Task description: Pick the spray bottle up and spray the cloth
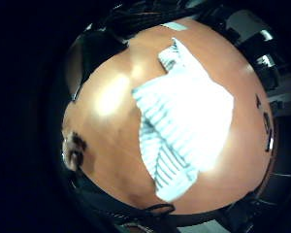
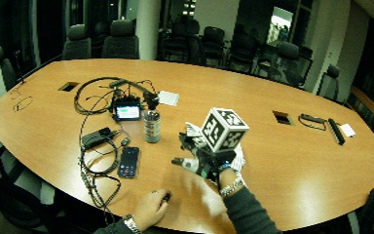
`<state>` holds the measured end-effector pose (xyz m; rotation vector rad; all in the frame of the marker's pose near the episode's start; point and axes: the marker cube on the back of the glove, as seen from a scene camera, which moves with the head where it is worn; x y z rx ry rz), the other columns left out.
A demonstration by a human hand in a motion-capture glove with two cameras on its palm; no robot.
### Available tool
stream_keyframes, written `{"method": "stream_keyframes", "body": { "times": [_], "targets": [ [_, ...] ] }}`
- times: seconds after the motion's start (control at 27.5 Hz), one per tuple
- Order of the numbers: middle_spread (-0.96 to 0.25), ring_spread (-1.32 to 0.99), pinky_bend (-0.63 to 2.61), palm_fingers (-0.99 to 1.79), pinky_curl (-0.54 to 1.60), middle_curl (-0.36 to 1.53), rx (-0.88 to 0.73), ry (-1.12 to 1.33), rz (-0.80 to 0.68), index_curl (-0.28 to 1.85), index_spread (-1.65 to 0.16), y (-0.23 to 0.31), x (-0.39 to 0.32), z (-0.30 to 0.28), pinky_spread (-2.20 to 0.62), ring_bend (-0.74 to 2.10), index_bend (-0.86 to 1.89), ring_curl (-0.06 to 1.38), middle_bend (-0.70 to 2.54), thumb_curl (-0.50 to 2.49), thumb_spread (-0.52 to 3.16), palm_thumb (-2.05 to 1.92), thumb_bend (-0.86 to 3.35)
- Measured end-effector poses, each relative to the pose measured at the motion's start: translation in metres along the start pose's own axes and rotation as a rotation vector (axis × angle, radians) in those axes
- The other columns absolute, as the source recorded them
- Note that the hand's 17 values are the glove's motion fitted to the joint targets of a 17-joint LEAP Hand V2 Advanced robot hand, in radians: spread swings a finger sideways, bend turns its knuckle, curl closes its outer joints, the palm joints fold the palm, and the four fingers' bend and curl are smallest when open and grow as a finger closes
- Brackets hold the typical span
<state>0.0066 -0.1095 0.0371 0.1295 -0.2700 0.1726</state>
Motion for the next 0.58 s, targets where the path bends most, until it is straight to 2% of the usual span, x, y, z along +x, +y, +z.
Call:
{"method": "stream_keyframes", "body": {
  "times": [0.33, 0.58],
  "targets": [
    [-0.08, -0.04, 0.37, 0.44, 0.35, 0.38, 0.017, 0.134, -0.024, 0.27, -0.39, 0.057, -0.002, -0.023, 0.25, 0.34, 0.14, 0.33, 0.20, 0.39, 1.16, 0.43, -0.03],
    [-0.08, -0.04, 0.36, 0.43, 0.35, 0.37, 0.018, 0.218, -0.017, 0.27, -0.40, 0.059, 0.006, -0.040, 0.26, 0.32, 0.14, 0.33, 0.19, 0.36, 1.15, 0.41, -0.02]
  ]
}}
